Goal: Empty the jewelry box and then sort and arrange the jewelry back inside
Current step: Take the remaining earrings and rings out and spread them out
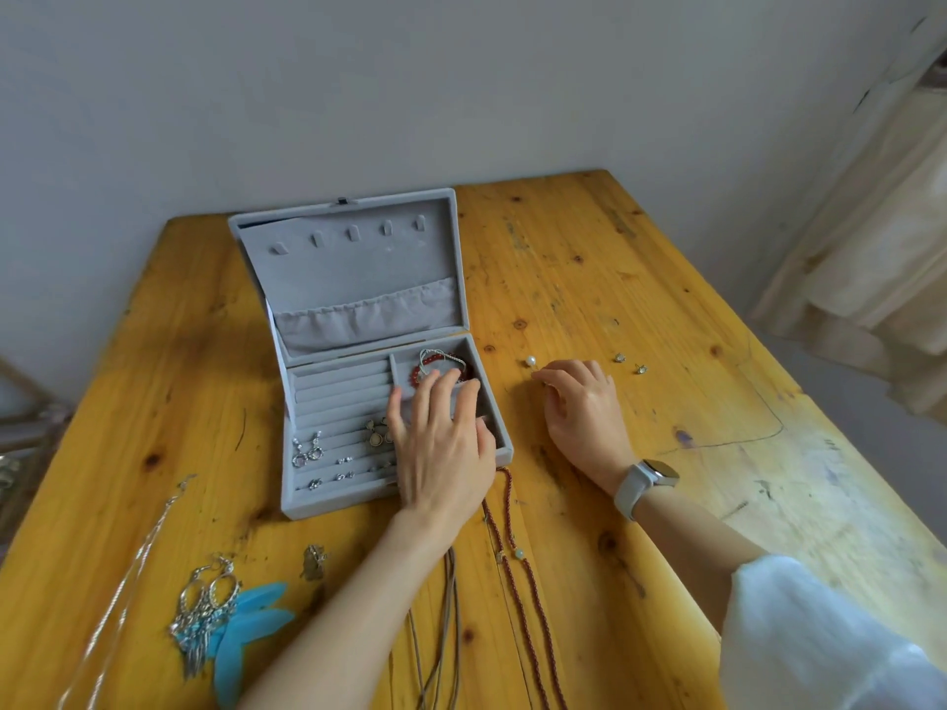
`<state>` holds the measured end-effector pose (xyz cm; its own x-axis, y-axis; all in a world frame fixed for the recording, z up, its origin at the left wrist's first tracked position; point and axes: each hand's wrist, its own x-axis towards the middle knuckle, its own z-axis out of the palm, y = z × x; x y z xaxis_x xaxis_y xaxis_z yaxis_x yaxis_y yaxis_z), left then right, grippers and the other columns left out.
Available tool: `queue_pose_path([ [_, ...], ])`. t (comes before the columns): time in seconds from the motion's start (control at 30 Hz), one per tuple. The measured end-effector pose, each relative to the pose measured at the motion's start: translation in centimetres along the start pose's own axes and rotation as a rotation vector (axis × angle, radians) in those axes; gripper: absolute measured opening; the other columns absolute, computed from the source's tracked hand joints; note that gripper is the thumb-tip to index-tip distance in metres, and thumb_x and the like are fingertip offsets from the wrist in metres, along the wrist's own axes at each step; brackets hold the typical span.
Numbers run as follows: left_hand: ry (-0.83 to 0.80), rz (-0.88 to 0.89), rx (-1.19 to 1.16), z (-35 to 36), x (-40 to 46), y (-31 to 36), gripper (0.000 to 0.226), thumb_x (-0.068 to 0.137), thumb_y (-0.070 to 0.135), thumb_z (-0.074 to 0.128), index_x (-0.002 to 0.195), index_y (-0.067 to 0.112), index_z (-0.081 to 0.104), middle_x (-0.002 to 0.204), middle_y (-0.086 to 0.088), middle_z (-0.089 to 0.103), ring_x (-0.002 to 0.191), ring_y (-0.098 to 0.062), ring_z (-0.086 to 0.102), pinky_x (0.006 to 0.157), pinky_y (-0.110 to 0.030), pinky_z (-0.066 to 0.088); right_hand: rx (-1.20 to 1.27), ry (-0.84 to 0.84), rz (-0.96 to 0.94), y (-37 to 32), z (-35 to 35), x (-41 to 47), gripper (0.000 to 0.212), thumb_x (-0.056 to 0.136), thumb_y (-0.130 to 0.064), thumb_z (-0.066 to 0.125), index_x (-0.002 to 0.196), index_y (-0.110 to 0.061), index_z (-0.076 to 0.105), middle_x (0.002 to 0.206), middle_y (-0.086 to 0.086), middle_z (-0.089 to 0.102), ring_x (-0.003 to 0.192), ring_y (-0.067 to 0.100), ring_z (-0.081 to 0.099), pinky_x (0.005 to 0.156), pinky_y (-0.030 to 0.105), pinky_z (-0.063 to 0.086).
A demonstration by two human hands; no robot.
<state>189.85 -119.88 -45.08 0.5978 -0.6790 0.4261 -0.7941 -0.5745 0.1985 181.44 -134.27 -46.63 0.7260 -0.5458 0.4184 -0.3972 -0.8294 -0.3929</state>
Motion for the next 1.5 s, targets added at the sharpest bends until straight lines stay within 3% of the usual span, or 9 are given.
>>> queue_pose_path([
  [0.2, 0.133, -0.074, -0.093, -3.1, -2.4, -3.7, 0.037, 0.082, 0.028, 0.041, 0.112, 0.016, 0.061, 0.12, -0.005, 0.058, 0.114, -0.019, 0.045, 0.096, -0.042, 0.027, 0.052, -0.022, -0.017, -1.9, -0.2, -0.8, 0.03, 0.086, 0.0, 0.052, 0.112, -0.009, 0.063, 0.117, 0.013, 0.061, 0.108, 0.03, 0.055, 0.087, 0.04, 0.044],
  [0.33, 0.16, -0.266, -0.076, -5.3, -3.9, -8.3, 0.042, 0.079, 0.03, 0.043, 0.113, 0.013, 0.061, 0.119, -0.006, 0.06, 0.108, -0.027, 0.051, 0.088, -0.044, 0.034, 0.201, 0.028, -0.137, -6.2, -0.2, -0.3, 0.025, 0.086, -0.004, 0.048, 0.104, -0.004, 0.064, 0.102, 0.014, 0.063, 0.093, 0.032, 0.059, 0.077, 0.041, 0.05],
  [0.47, -0.033, -0.421, -0.094, -6.3, -5.1, -12.0, 0.059, 0.075, 0.041, 0.041, 0.128, 0.017, 0.053, 0.131, 0.0, 0.053, 0.12, -0.025, 0.041, 0.095, -0.041, 0.026, 0.29, -0.109, -0.276, -12.4, 1.4, 0.5, 0.024, 0.085, -0.008, 0.05, 0.103, -0.004, 0.066, 0.09, 0.013, 0.064, 0.086, 0.034, 0.058, 0.074, 0.04, 0.049],
  [0.57, -0.154, -0.394, -0.097, -5.9, -6.1, -13.4, 0.067, 0.075, 0.054, 0.032, 0.132, 0.023, 0.047, 0.135, 0.007, 0.048, 0.125, -0.015, 0.031, 0.098, -0.036, 0.017, 0.218, -0.252, -0.383, -15.9, 3.6, 1.1, 0.026, 0.087, -0.01, 0.053, 0.11, -0.008, 0.065, 0.097, 0.014, 0.064, 0.091, 0.034, 0.053, 0.078, 0.045, 0.045],
  [0.73, -0.14, -0.395, -0.15, -5.7, -6.9, -13.9, 0.061, 0.078, 0.061, 0.037, 0.123, 0.026, 0.057, 0.132, 0.01, 0.05, 0.125, -0.013, 0.03, 0.092, -0.034, 0.015, 0.024, -0.435, -0.397, -18.7, 5.4, 2.0, 0.034, 0.095, -0.019, 0.042, 0.127, -0.022, 0.054, 0.116, 0.009, 0.053, 0.107, 0.03, 0.041, 0.085, 0.04, 0.034],
  [0.87, -0.122, -0.351, -0.088, -5.8, -6.9, -13.9, 0.043, 0.085, 0.053, 0.051, 0.116, 0.024, 0.062, 0.134, 0.008, 0.048, 0.126, -0.016, 0.029, 0.091, -0.034, 0.016, -0.029, -0.423, -0.416, -18.8, 5.2, 2.2, 0.03, 0.095, -0.022, 0.044, 0.12, -0.02, 0.06, 0.116, 0.008, 0.055, 0.107, 0.03, 0.042, 0.084, 0.037, 0.029],
  [1.03, -0.167, -0.347, -0.084, -6.0, -6.9, -13.8, 0.045, 0.086, 0.054, 0.047, 0.118, 0.026, 0.061, 0.137, 0.007, 0.044, 0.127, -0.016, 0.025, 0.089, -0.034, 0.017, 0.019, -0.517, -0.217, -19.6, 5.6, 2.7, 0.023, 0.091, -0.026, 0.05, 0.109, -0.02, 0.063, 0.111, 0.009, 0.056, 0.107, 0.029, 0.044, 0.087, 0.039, 0.031],
  [1.23, -0.196, -0.358, -0.062, -6.0, -7.0, -13.7, 0.05, 0.087, 0.054, 0.044, 0.123, 0.023, 0.058, 0.14, 0.005, 0.041, 0.129, -0.017, 0.024, 0.093, -0.037, 0.018, 0.05, -0.672, -0.163, -20.5, 5.4, 4.3, 0.014, 0.087, -0.013, 0.052, 0.093, -0.017, 0.063, 0.099, 0.003, 0.065, 0.097, 0.025, 0.054, 0.08, 0.034, 0.027],
  [1.5, -0.214, -0.36, -0.04, -6.3, -7.0, -13.3, 0.053, 0.089, 0.054, 0.039, 0.13, 0.021, 0.049, 0.138, 0.006, 0.044, 0.13, -0.016, 0.026, 0.097, -0.039, 0.019, -0.009, -0.617, -0.252, -20.2, 5.6, 3.6, 0.019, 0.09, -0.012, 0.046, 0.104, -0.012, 0.058, 0.106, 0.01, 0.059, 0.1, 0.029, 0.049, 0.076, 0.033, 0.026],
])
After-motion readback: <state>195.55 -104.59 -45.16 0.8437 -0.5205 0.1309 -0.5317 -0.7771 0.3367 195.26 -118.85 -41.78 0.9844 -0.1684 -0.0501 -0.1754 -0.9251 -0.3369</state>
